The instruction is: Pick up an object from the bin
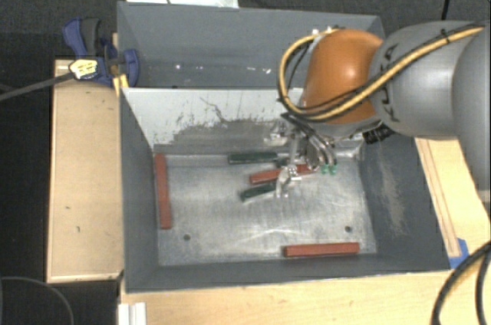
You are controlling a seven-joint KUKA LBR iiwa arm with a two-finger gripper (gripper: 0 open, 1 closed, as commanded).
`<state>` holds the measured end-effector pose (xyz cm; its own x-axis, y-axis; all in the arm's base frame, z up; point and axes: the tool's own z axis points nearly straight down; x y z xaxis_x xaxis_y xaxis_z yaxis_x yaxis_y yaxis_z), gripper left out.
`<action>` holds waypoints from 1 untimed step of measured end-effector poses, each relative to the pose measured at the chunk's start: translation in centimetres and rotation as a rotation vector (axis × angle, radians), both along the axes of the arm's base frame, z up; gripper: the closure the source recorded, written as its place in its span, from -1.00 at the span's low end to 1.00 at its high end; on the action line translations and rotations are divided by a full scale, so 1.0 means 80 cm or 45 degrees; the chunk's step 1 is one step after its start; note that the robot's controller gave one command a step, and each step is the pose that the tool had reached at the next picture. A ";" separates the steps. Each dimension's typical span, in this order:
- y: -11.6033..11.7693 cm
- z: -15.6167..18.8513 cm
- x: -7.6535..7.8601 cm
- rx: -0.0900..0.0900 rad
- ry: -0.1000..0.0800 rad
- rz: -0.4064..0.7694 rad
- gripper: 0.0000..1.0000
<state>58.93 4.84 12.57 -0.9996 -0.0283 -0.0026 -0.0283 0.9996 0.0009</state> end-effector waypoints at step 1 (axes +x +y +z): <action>-0.001 -0.061 -0.008 0.001 -0.013 0.027 -1.00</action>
Offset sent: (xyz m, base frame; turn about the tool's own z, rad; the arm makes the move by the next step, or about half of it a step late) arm 0.0002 -0.0011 -0.0557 0.0383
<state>58.31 4.73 7.71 -0.9987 -0.0496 -0.0129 -0.0496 0.9988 0.0016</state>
